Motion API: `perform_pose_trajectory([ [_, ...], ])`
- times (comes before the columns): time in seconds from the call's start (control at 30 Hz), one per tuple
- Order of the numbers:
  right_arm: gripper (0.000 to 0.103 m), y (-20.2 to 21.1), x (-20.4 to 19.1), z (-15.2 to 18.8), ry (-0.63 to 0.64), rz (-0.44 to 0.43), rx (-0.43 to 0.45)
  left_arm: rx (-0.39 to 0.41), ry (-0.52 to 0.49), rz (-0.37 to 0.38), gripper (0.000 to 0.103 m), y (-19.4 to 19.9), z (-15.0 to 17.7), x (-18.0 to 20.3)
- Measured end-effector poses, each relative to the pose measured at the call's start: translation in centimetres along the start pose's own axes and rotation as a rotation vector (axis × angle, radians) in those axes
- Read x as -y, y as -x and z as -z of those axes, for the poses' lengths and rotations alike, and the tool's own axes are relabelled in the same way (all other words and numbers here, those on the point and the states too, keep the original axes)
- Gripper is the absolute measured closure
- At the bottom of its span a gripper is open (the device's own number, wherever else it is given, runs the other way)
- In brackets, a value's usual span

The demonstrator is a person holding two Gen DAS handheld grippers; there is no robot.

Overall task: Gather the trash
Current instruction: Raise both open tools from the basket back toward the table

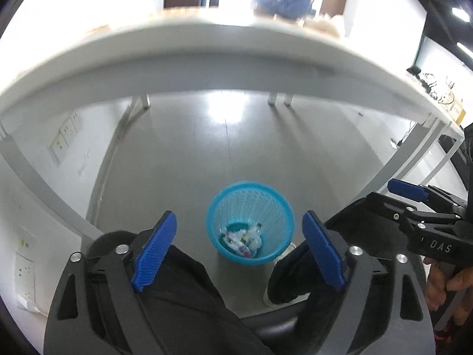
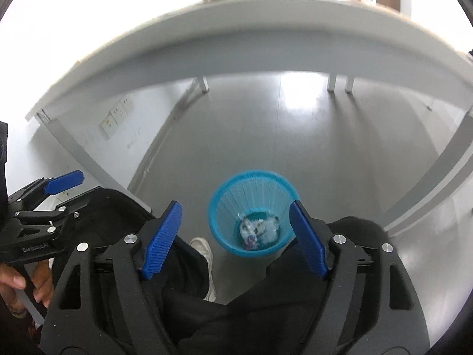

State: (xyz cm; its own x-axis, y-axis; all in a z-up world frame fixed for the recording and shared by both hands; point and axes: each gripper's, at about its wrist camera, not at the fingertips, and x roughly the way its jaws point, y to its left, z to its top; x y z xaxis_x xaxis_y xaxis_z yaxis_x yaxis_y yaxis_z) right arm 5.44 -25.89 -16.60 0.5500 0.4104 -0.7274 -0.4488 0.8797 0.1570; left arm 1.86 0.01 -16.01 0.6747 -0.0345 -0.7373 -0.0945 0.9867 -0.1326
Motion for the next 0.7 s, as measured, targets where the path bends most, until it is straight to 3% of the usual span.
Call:
perform_pose_trajectory([
  [0.4, 0.016, 7.8, -0.1, -4.2, -0.002, -0.007, 0.193, 0.17, 0.015, 0.067, 0.006, 7.0, -3.8, 1.5],
  [0.7, 0.011, 9.3, 1.0, -8.2, -0.021, 0.005, 0.275, 0.28, 0.02, 0.072, 0.006, 9.6, -9.4, 1.3],
])
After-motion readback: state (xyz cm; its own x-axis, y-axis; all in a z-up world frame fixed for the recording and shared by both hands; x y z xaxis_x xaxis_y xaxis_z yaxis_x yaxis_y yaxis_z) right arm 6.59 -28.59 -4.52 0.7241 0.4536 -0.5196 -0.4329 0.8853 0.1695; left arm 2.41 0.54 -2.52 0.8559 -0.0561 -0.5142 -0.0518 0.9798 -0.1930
